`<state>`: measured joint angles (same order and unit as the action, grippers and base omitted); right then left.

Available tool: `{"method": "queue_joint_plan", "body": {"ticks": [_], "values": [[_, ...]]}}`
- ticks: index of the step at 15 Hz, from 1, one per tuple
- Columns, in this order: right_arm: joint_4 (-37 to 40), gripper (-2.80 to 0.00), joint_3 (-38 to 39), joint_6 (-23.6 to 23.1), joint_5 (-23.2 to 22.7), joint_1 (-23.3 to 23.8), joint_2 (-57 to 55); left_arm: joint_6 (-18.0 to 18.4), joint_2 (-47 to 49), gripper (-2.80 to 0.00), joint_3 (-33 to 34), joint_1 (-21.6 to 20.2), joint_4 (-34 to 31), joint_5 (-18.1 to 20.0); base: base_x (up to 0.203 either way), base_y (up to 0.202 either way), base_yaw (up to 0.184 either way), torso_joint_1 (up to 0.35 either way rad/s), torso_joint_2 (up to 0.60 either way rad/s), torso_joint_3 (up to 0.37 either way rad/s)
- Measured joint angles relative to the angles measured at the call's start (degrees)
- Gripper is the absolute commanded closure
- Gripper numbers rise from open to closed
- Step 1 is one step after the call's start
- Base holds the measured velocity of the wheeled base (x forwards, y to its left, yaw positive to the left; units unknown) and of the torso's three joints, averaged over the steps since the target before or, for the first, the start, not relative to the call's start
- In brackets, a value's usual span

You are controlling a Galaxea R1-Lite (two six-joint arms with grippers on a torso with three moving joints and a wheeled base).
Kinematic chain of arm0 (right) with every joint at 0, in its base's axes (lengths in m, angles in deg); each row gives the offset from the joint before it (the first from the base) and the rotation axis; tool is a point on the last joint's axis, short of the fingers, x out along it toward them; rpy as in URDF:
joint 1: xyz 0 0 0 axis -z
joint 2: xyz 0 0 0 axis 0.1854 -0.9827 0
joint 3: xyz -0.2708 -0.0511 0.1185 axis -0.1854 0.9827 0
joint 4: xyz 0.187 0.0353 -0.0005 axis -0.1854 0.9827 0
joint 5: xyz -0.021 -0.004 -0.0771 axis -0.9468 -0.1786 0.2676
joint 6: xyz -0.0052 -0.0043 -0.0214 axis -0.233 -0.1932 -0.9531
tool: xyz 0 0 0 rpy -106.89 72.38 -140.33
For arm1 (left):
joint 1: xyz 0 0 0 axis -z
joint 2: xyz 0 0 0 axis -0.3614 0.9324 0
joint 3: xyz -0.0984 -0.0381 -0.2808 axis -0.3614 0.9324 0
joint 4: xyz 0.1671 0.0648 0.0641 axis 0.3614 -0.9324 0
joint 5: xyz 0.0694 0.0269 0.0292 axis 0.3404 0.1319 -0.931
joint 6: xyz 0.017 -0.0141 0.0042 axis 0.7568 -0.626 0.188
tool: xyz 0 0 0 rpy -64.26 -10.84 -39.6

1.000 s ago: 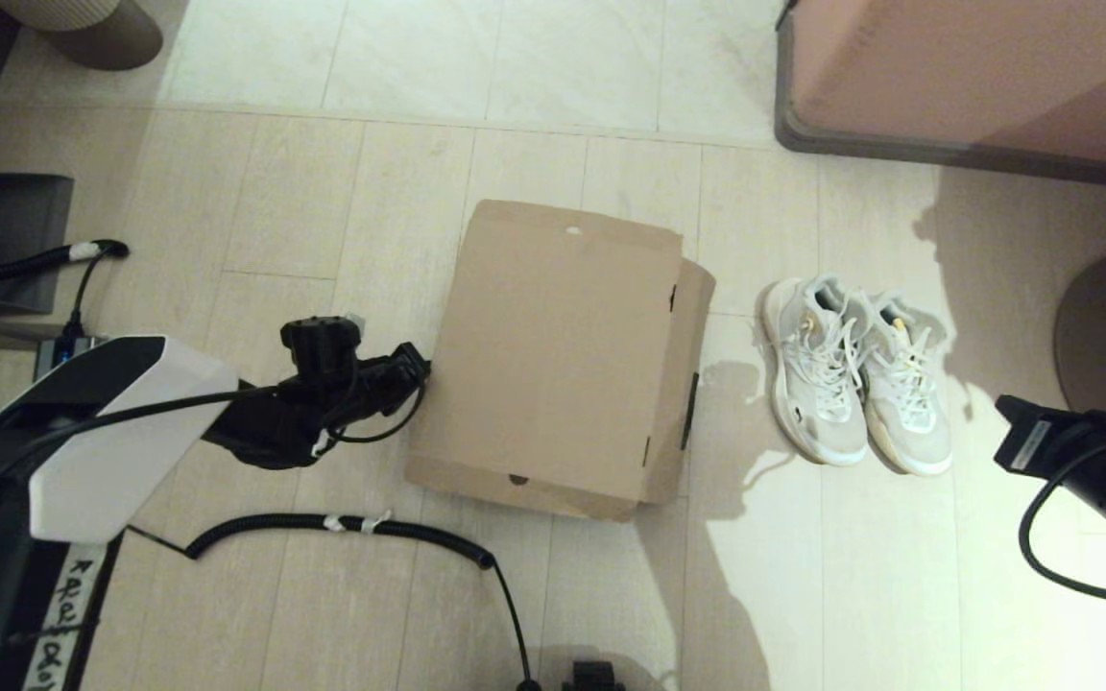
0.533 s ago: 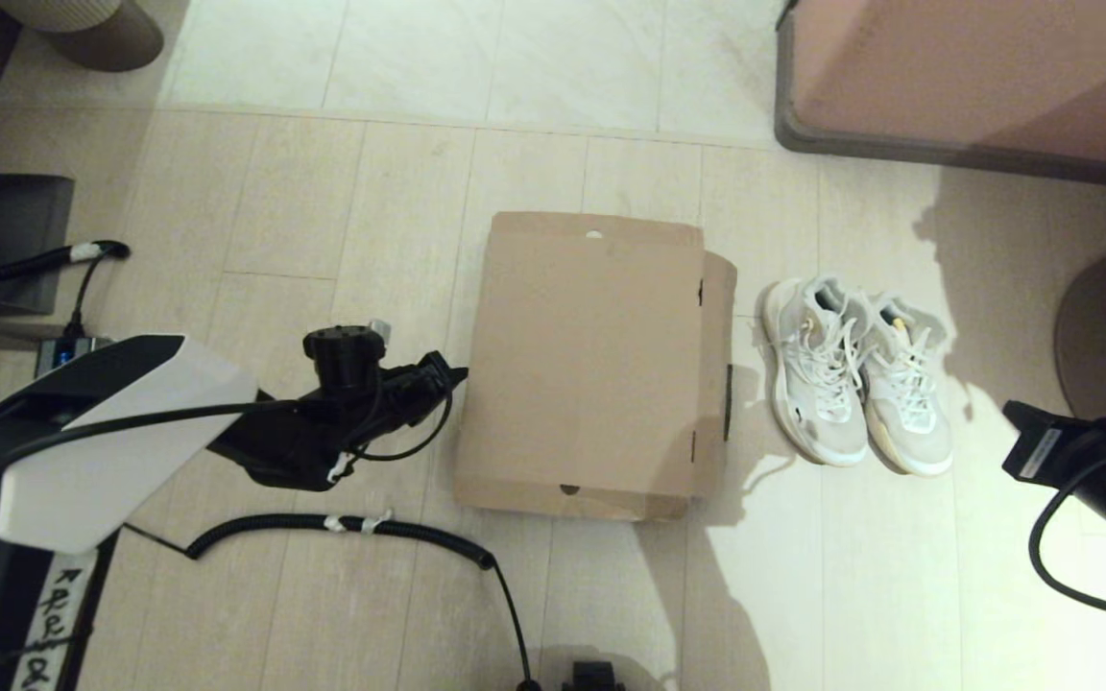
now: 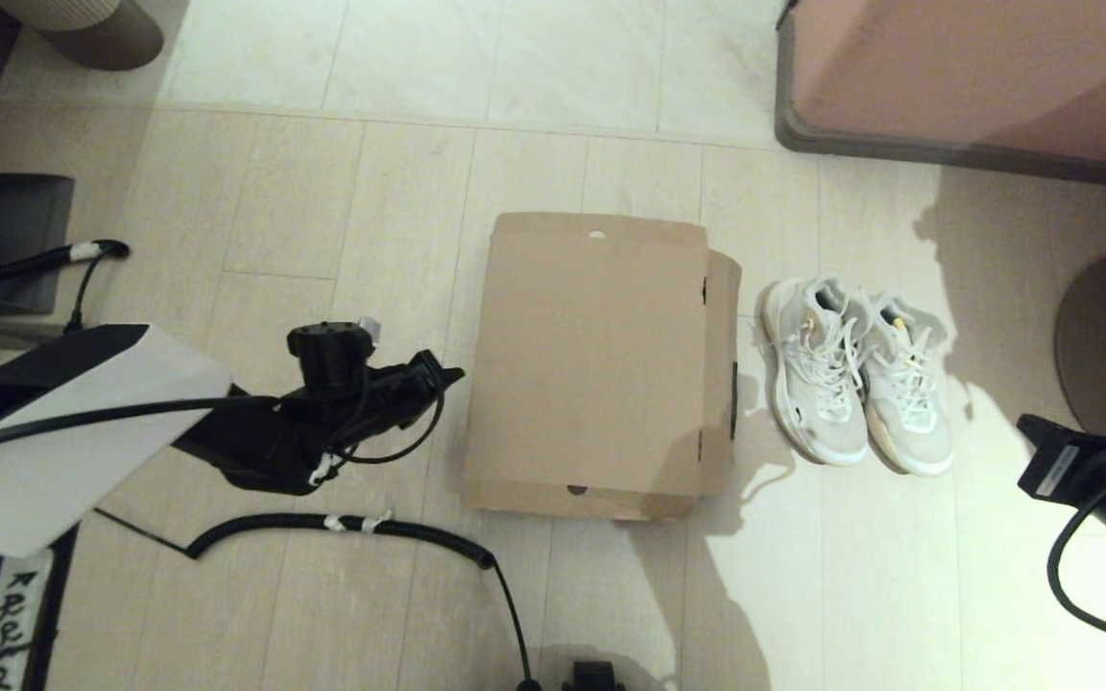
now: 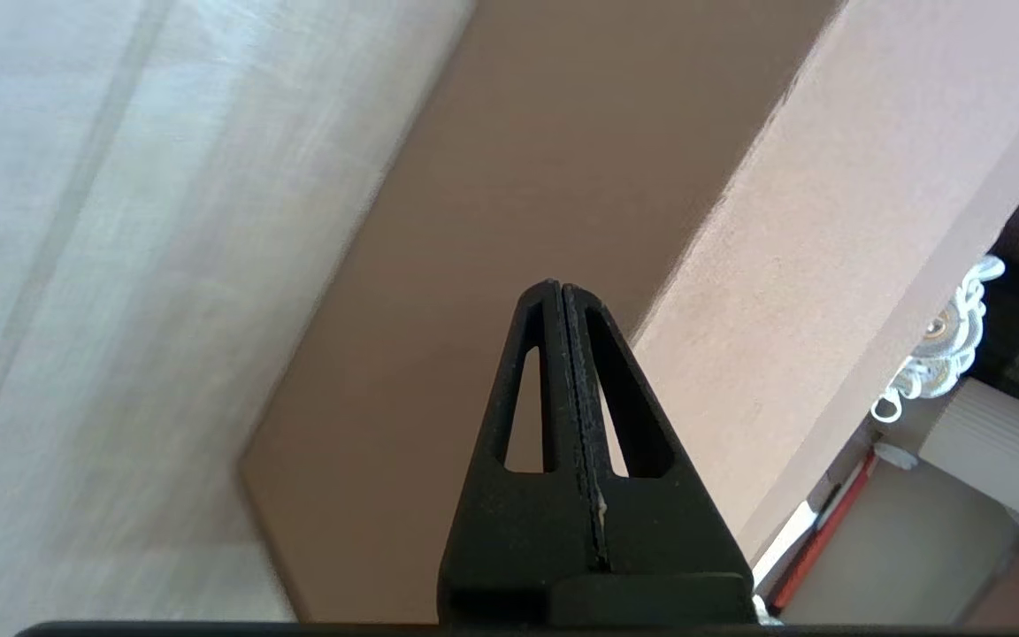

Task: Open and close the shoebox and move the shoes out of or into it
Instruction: Open the shoe box

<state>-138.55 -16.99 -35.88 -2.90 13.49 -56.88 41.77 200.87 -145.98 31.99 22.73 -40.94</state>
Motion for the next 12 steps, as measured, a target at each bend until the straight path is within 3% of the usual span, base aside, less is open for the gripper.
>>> {"method": "queue_joint_plan", "body": {"ticks": [3,5,9,12], "values": [[0.08,0.00,3.40,-0.22,0.02,0.02,2.69,0.64,-5.97,0.00,5.24,-2.28,-0.23,-0.10,0.000,0.000,0.000,0.000,0.00,0.000],[0.07,0.00,8.51,-0.20,-0.11,0.02,5.05,3.04,-13.10,0.00,10.39,-3.73,-0.93,-0.87,0.000,0.000,0.000,0.000,0.00,0.000],[1.63,0.00,15.93,-0.49,-0.85,0.00,14.96,12.98,-33.54,0.00,26.38,-8.31,-2.09,-4.28,0.000,0.000,0.000,0.000,0.00,0.000],[8.30,0.00,16.63,-3.85,-4.94,-0.02,29.34,18.44,-52.23,0.00,39.18,-13.38,-3.51,-6.94,0.000,0.000,0.000,0.000,0.00,0.000]]}}
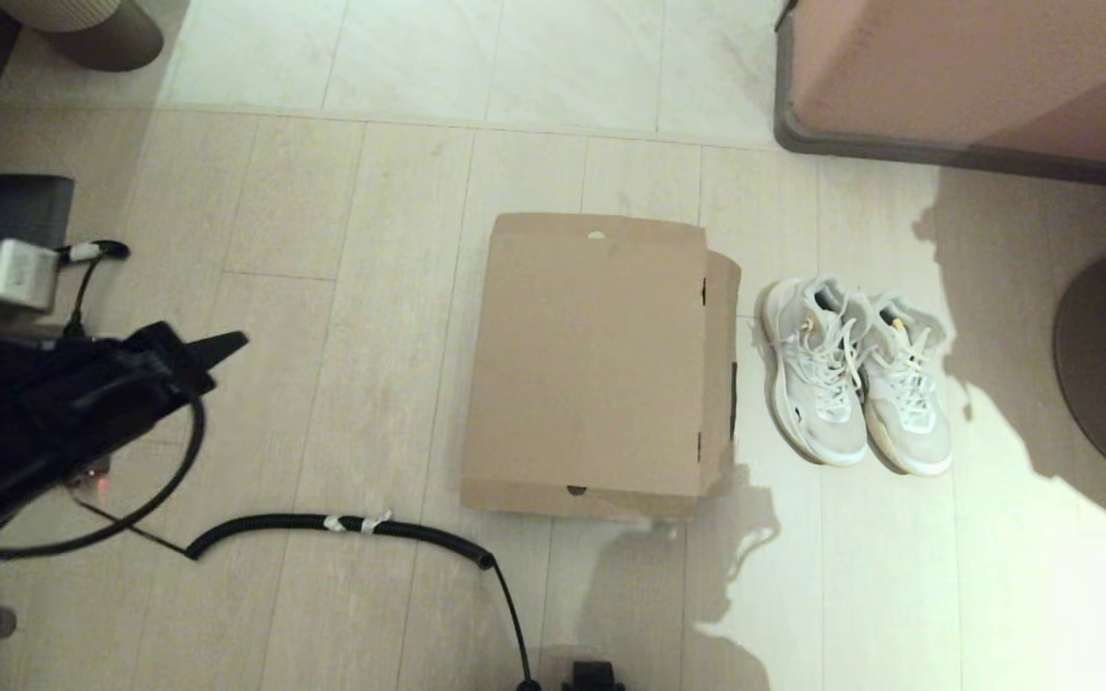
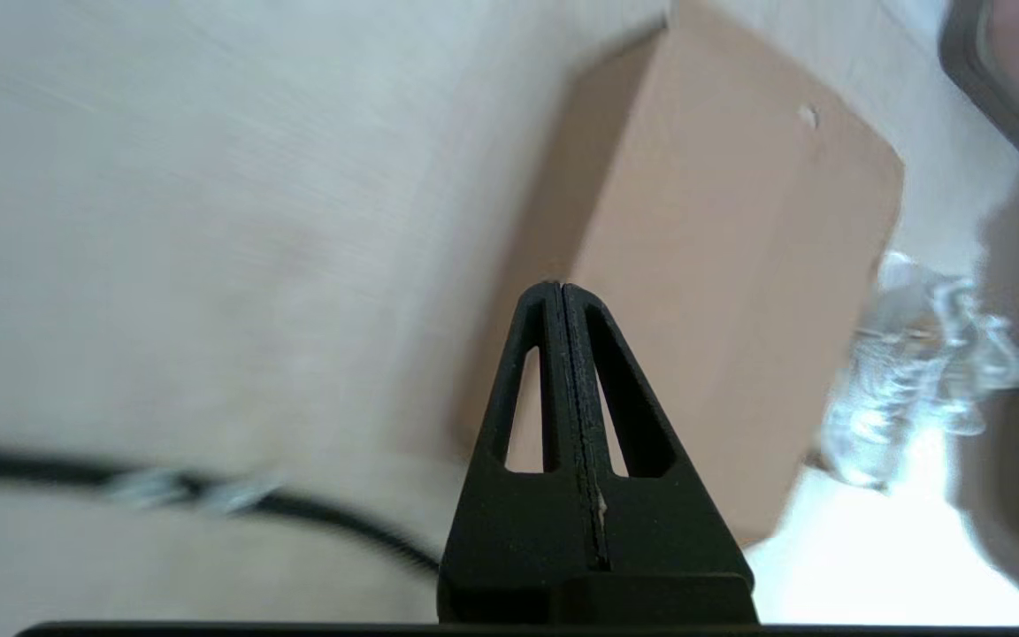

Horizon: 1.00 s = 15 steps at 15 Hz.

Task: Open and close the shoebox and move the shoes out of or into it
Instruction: Open the shoe box

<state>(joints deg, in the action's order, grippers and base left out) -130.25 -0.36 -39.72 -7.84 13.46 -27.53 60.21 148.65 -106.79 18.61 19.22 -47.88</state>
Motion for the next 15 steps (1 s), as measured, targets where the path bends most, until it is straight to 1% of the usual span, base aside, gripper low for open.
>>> {"method": "queue_joint_plan", "body": {"ticks": [2,3,5,7,9,11,12,13,14,15], "values": [[8.34,0.00,0.10,-3.63,-1.89,-0.08,12.80,5.10,-12.59,0.00,8.19,-2.57,-2.28,-1.34,0.000,0.000,0.000,0.000,0.00,0.000],[13.51,0.00,0.10,-5.58,-1.93,-0.40,20.08,8.55,-18.95,0.00,12.07,-3.53,-4.05,-1.81,0.000,0.000,0.000,0.000,0.00,0.000],[23.77,0.00,0.10,-8.68,-0.60,-1.09,33.59,15.27,-30.74,0.00,17.76,-4.81,-9.30,-2.34,0.000,0.000,0.000,0.000,0.00,0.000],[33.86,0.00,0.10,-11.54,1.18,-1.84,43.12,20.47,-42.81,0.00,22.40,-5.45,-17.74,-2.73,0.000,0.000,0.000,0.000,0.00,0.000],[42.00,0.00,0.10,-13.19,1.61,-2.43,47.44,24.12,-52.89,0.00,27.08,-5.85,-27.13,-4.26,0.000,0.000,0.000,0.000,0.00,0.000],[43.02,0.00,0.10,-13.18,1.66,-2.57,49.44,28.22,-58.77,0.00,31.66,-6.08,-35.46,-7.71,0.000,0.000,0.000,0.000,0.00,0.000],[43.02,0.00,0.10,-12.94,1.71,-2.57,50.01,30.79,-60.34,0.00,32.68,-6.19,-38.57,-8.35,0.000,0.000,0.000,0.000,0.00,0.000],[43.02,0.00,0.10,-12.66,1.79,-2.62,50.39,32.33,-61.38,0.00,33.20,-6.13,-40.58,-7.30,0.000,0.000,0.000,0.000,0.00,0.000],[43.02,0.00,0.10,-12.49,1.83,-2.62,50.67,32.46,-62.08,0.00,33.41,-5.06,-41.50,-6.83,0.000,0.000,0.000,0.000,0.00,0.000],[43.02,0.00,0.10,-12.42,1.84,-2.62,50.80,31.71,-62.54,0.00,33.51,-3.36,-41.74,-6.93,0.000,0.000,0.000,0.000,0.00,0.000]]}}
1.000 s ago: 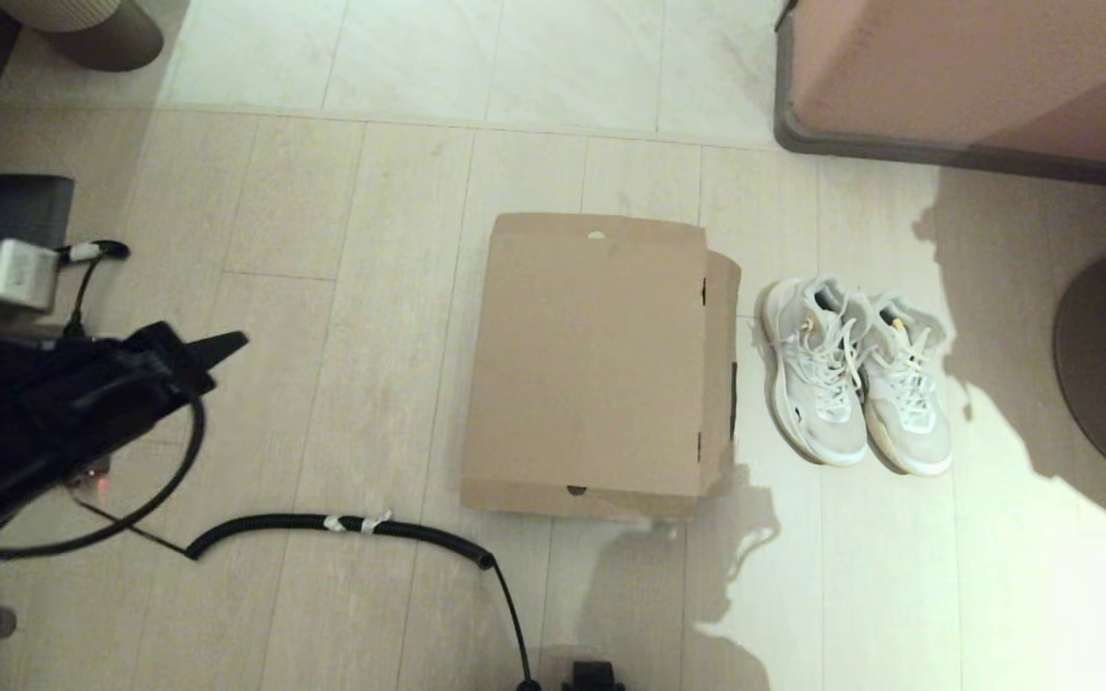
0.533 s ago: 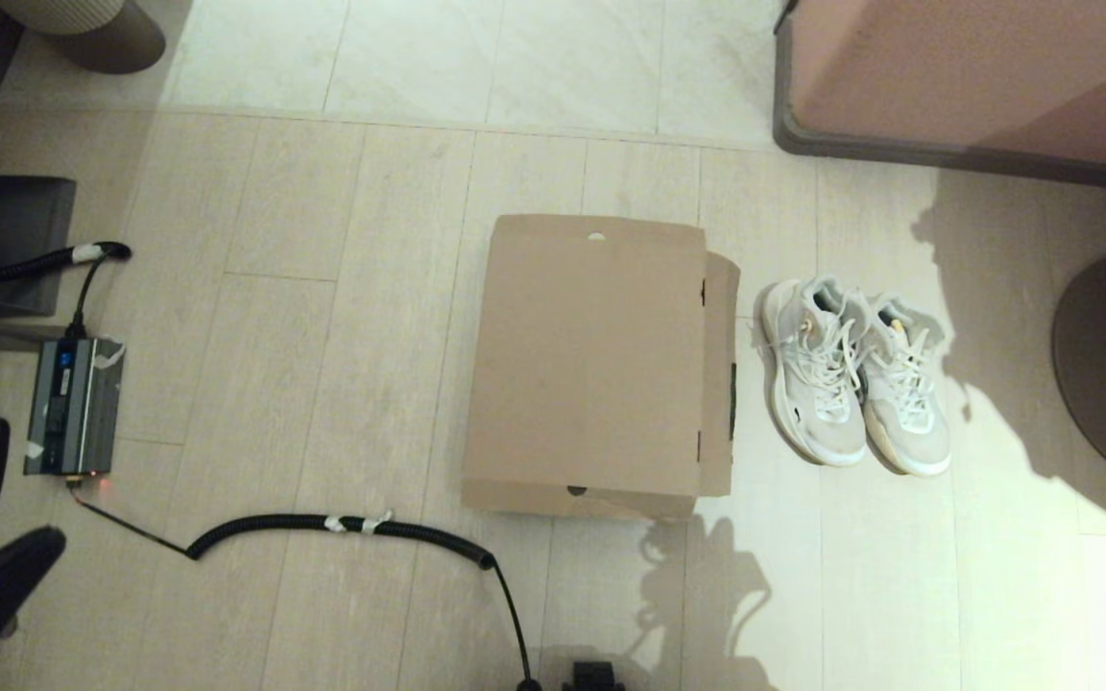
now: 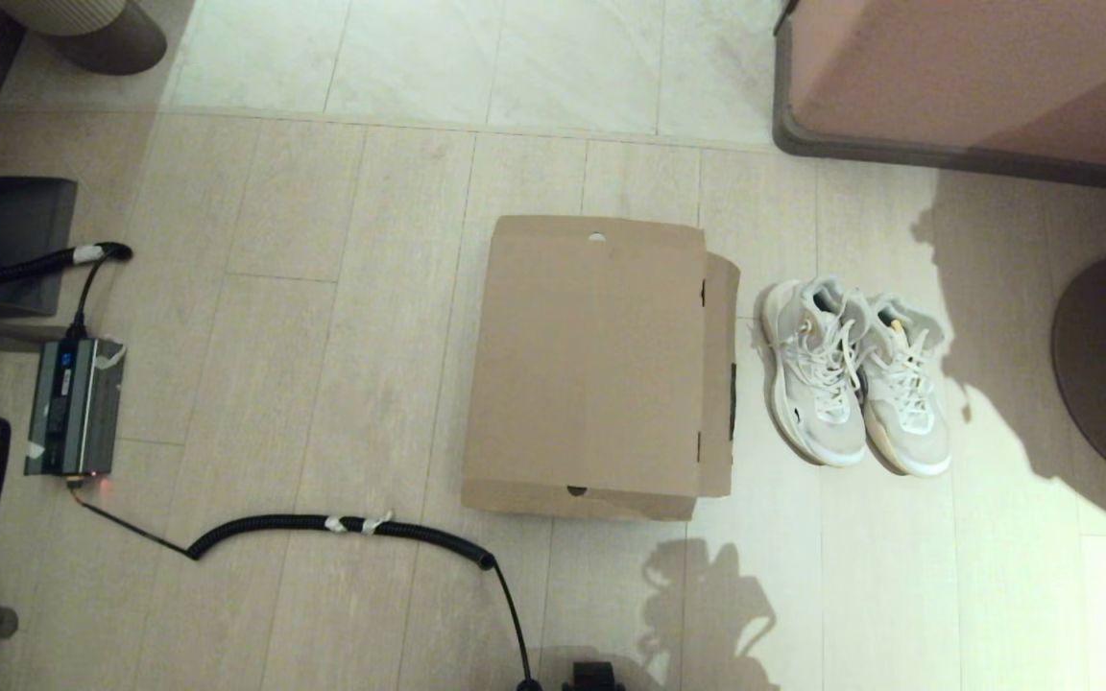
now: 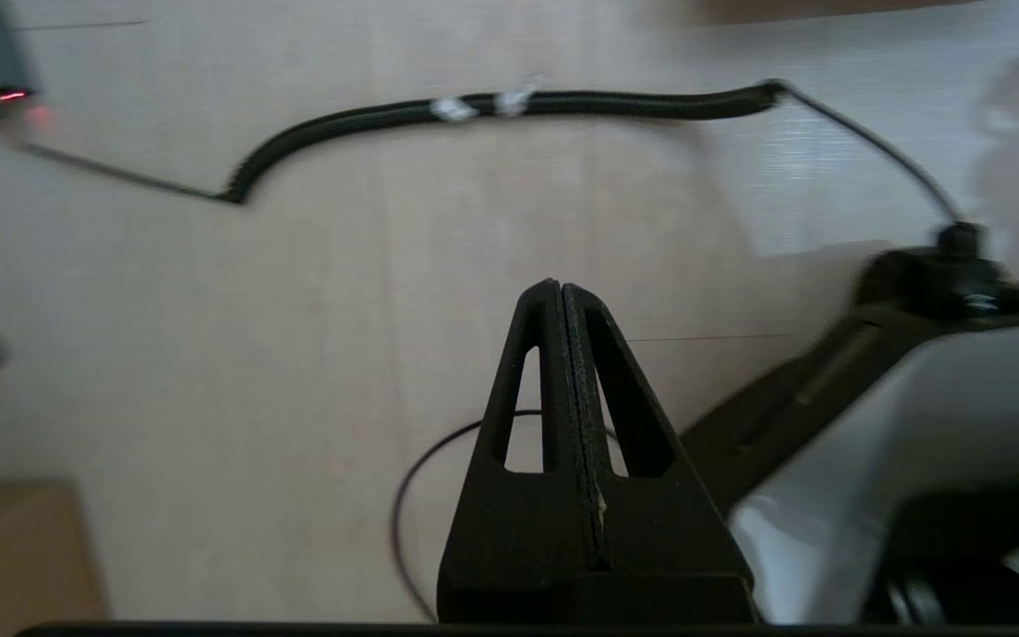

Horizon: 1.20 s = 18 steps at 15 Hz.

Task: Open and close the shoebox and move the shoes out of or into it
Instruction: Open the shoe box

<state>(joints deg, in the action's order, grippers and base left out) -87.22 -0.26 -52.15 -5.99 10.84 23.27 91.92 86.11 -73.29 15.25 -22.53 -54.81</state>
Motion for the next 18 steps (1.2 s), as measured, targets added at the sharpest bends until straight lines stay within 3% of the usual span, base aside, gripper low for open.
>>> {"method": "queue_joint_plan", "body": {"ticks": [3,10,12,15,18], "values": [[-0.04,0.00,0.00,1.01,0.20,-0.02,0.21,-2.54,-3.32,0.00,0.18,5.97,-1.28,-1.26,0.000,0.000,0.000,0.000,0.00,0.000],[2.30,0.00,-3.29,3.99,-0.54,0.00,-2.03,-3.56,-15.82,0.00,0.21,5.93,-1.68,-3.38,0.000,0.000,0.000,0.000,0.00,0.000],[3.00,0.00,-8.84,7.92,-2.31,0.00,-9.08,-4.88,-16.49,0.00,0.21,5.86,-1.66,-3.56,0.000,0.000,0.000,0.000,0.00,0.000],[1.77,0.00,-18.07,17.30,-6.75,-0.23,-28.57,-6.68,-16.82,0.00,0.21,5.83,-1.57,-3.64,0.000,0.000,0.000,0.000,0.00,0.000],[-5.82,0.00,-22.81,27.14,-14.28,-0.64,-50.82,-6.82,-16.92,0.00,0.21,5.88,-1.54,-3.68,0.000,0.000,0.000,0.000,0.00,0.000]]}}
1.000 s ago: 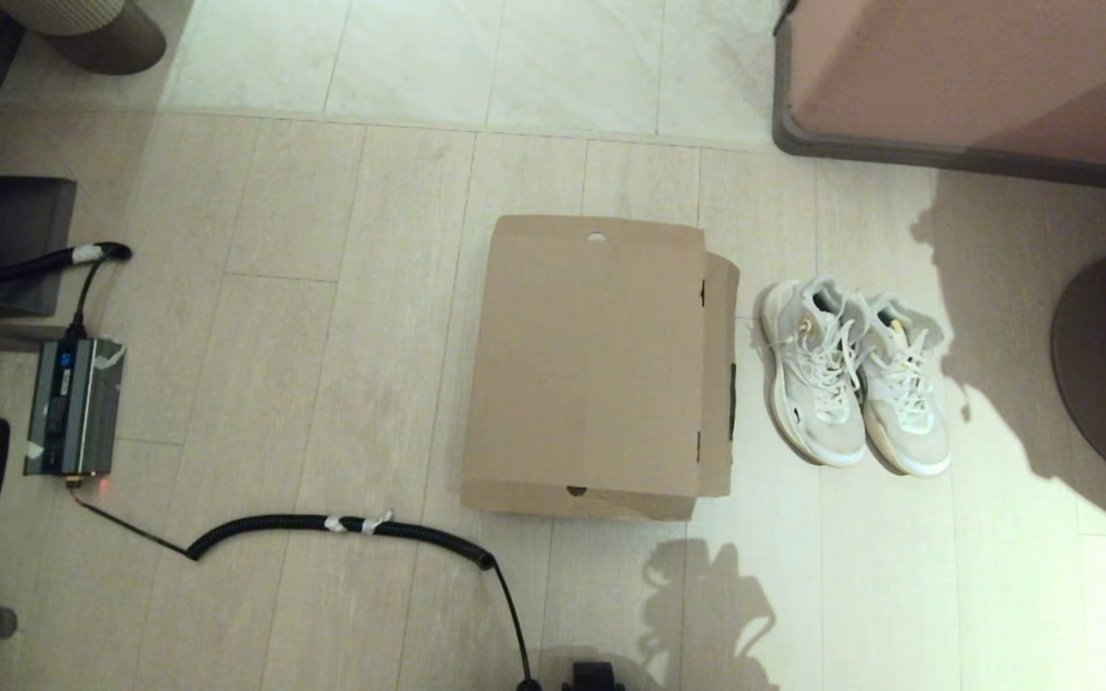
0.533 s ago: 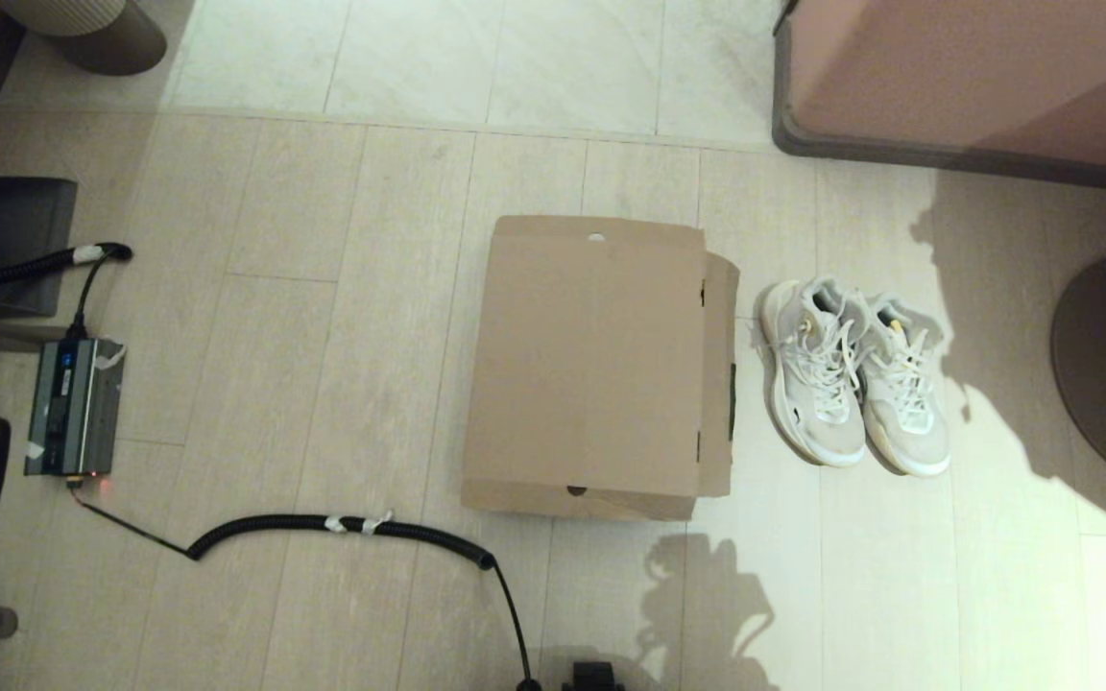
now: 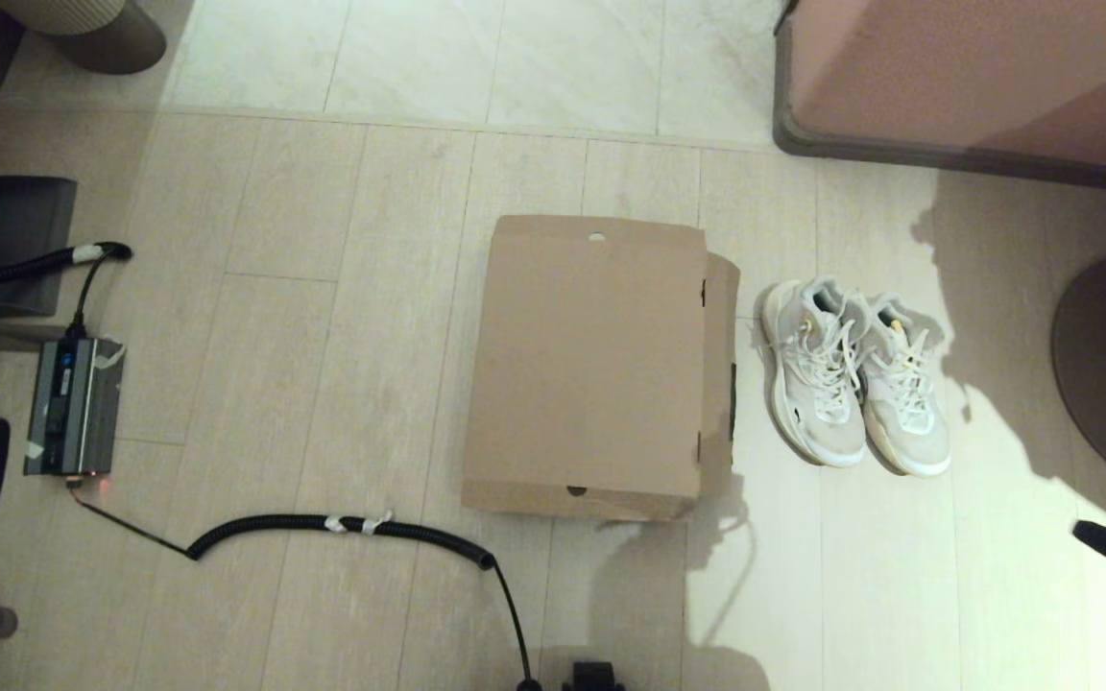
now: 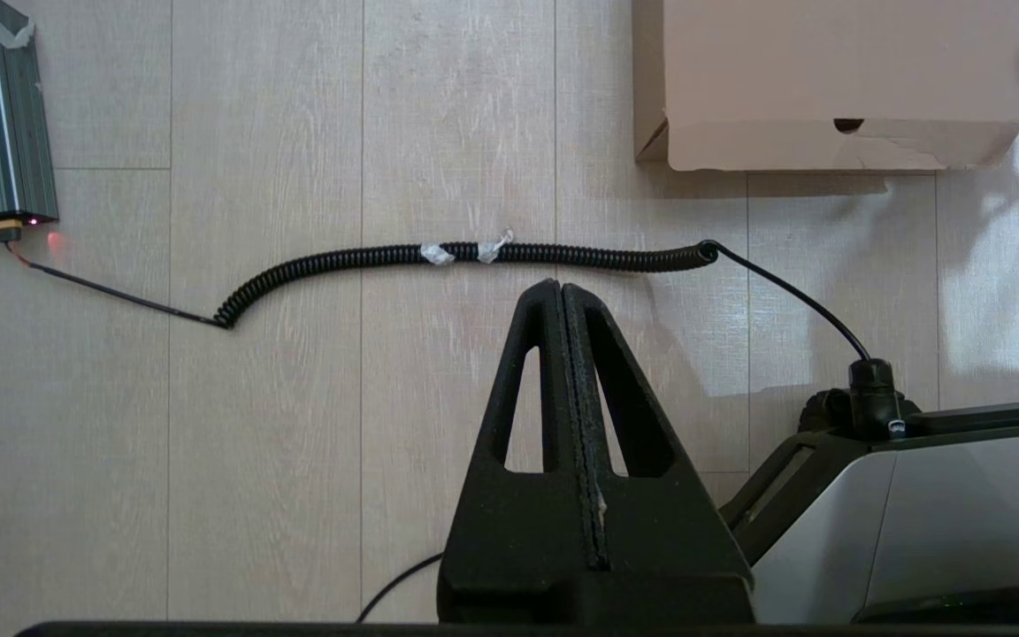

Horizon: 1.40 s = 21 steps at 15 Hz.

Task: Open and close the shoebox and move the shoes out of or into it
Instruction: Open the shoe box

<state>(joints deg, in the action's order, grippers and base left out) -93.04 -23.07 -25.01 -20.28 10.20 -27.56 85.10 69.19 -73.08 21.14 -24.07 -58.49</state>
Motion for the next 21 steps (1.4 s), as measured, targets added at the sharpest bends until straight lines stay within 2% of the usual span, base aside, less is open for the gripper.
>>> {"method": "queue_joint_plan", "body": {"ticks": [3,6,7,9,11,13,18,21], "values": [[-15.83,0.00,-1.79,6.88,-4.44,-0.67,-22.24,0.00,0.00,0.00,0.00,-0.02,-0.01,0.03,0.000,0.000,0.000,0.000,0.00,0.000],[-36.10,0.00,-3.20,9.89,-6.49,-2.31,-42.28,0.02,0.00,0.00,0.00,-0.02,0.01,0.01,0.000,0.000,0.000,0.000,0.00,0.000],[-42.46,-2.80,-4.01,10.66,-6.94,-3.12,-47.89,0.02,0.00,0.00,0.00,-0.02,0.00,0.01,0.000,0.000,0.000,0.000,0.00,0.000],[-55.73,-2.80,-7.45,12.85,-7.37,-4.85,-58.95,0.02,0.00,0.00,0.00,-0.02,0.02,0.01,0.000,0.000,0.000,0.000,0.00,0.000],[-66.78,-2.80,-12.80,17.14,-7.44,-5.87,-68.37,0.02,0.00,0.00,0.00,-0.02,0.00,0.01,0.000,0.000,0.000,0.000,0.00,0.000],[-73.70,-2.80,-18.59,21.94,-7.64,-6.23,-75.70,0.02,0.00,0.00,0.00,-0.05,0.02,0.01,0.000,0.000,0.000,0.000,0.00,0.000],[-76.10,-2.80,-30.77,31.01,-7.74,-6.48,-85.99,0.02,0.00,0.00,0.00,-0.02,0.00,0.01,0.000,0.000,0.000,0.000,0.00,0.000],[-76.10,-2.80,-35.76,31.99,-7.86,-6.45,-89.70,0.02,0.00,0.00,0.00,-0.02,0.02,0.01,0.000,0.000,0.000,0.000,0.00,0.000]]}}
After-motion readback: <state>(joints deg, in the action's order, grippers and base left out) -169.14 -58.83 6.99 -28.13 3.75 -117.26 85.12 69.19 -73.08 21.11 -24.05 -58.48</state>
